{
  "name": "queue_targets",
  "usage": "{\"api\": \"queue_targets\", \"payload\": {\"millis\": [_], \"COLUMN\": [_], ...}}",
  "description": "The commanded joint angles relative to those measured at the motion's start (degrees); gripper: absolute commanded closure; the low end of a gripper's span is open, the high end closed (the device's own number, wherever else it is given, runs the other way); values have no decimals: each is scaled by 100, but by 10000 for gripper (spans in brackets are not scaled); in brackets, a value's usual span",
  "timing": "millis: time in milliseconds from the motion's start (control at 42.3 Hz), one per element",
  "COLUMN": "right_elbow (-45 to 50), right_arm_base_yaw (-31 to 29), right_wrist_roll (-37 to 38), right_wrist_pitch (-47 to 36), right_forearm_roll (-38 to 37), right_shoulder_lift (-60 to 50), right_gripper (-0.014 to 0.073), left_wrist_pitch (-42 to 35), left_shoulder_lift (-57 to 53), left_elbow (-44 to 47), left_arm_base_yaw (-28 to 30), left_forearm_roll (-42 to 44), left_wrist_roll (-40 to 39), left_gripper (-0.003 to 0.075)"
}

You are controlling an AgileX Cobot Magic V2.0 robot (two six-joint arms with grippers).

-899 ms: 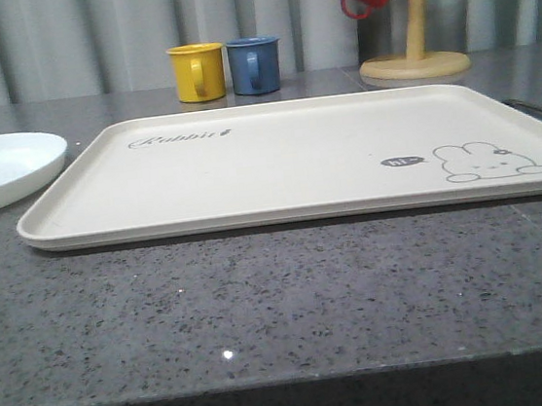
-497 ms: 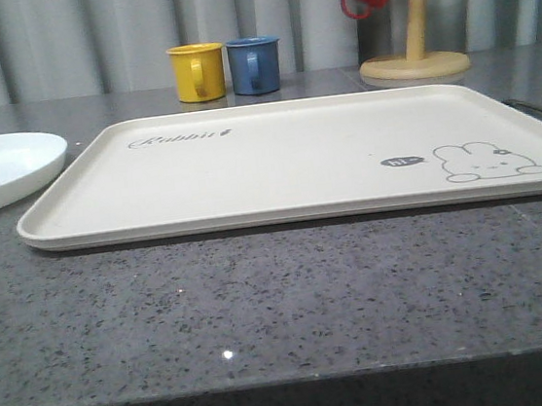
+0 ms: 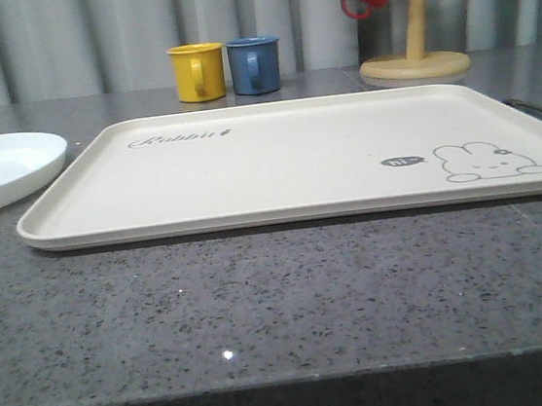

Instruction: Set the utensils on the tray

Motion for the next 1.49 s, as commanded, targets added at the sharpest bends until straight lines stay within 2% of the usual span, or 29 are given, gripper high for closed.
{"api": "queue_targets", "payload": {"millis": [0,118,213,520,662,1159,1230,1277,1372,1466], "right_elbow": [-165,-740,-1377,-3628,-4225,-4232,-4232,-4232,-4232,-4232], "right_arm_base_yaw": [-34,-34,-34,-34,-34,-34,-34,-34,-34,-34], "right_wrist_roll": [-15,-15,-15,-15,-20,-20,-20,-20,-20,-20], "right_wrist_pitch": [-458,116,647,2613,3374,3682,3716,3716,3660,3653], "right_forearm_roll": [47,74,74,74,69,69,69,69,69,69], "right_shoulder_lift": [-90,-84,50,1681,2433,3827,3924,3974,4038,4063], "right_gripper": [660,660,660,660,660,648,564,452,194,41], "left_wrist_pitch": [-714,-427,84,2699,3720,3975,3978,3978,3978,3978], "left_shoulder_lift": [-108,-96,-25,1504,2275,3327,3376,3374,3397,3436], "left_elbow": [-19,-508,-1136,-3794,-4555,-4593,-4593,-4593,-4593,-4593], "left_arm_base_yaw": [-31,-31,-31,-31,-31,-31,-31,-31,-31,-31], "left_forearm_roll": [-57,-57,-47,18,18,-52,-65,-65,-65,-65], "left_wrist_roll": [10,10,10,10,10,10,10,10,10,10], "left_gripper": [741,741,741,741,741,740,718,672,488,307]}}
